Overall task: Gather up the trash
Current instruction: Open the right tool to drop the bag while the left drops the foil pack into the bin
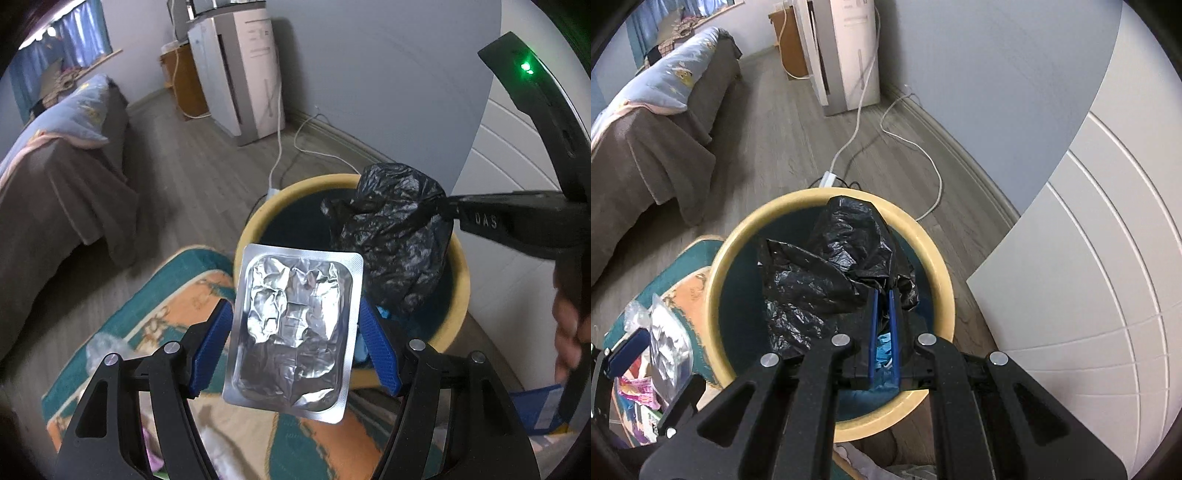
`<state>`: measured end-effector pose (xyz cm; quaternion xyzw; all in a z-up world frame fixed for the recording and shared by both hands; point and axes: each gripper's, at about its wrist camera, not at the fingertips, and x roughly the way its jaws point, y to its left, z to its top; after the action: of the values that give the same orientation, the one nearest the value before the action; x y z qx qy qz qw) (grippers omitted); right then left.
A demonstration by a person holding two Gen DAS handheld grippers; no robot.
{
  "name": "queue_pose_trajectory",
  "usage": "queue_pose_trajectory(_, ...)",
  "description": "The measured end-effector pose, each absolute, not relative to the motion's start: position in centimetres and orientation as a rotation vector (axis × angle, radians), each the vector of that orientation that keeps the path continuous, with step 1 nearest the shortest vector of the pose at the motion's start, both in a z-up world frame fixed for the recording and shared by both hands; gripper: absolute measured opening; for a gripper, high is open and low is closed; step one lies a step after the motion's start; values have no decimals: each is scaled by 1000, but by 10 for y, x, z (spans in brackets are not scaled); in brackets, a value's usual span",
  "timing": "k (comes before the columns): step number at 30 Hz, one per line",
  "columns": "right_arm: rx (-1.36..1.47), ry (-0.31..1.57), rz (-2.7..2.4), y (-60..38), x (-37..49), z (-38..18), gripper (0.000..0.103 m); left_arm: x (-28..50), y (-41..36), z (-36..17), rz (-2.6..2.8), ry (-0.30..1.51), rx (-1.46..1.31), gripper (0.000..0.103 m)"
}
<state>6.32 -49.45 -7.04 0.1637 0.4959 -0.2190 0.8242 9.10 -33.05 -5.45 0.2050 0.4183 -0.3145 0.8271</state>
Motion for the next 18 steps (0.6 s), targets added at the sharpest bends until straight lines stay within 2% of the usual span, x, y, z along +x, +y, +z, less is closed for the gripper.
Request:
queue_pose_trajectory(4,357,1061,-467,-494,67,-71,6,95,-339,-61,-676,878,459,71)
queue_pose_trajectory(7,342,1052,-464,-491,70,-68,9,95,-339,-62,-686,864,441,79)
queue_pose_trajectory(12,329,1055,-450,-486,73,-66,14,96,-331,-58,-674,856,419,81)
queue_pose_trajectory(14,322,1053,-447,-484,72,-64,23,97,-321,-55,-656,854,396,87)
queue_pose_trajectory(18,280,1034,-421,-469,74,-56,41,97,-294,-49,-610,861,342,92)
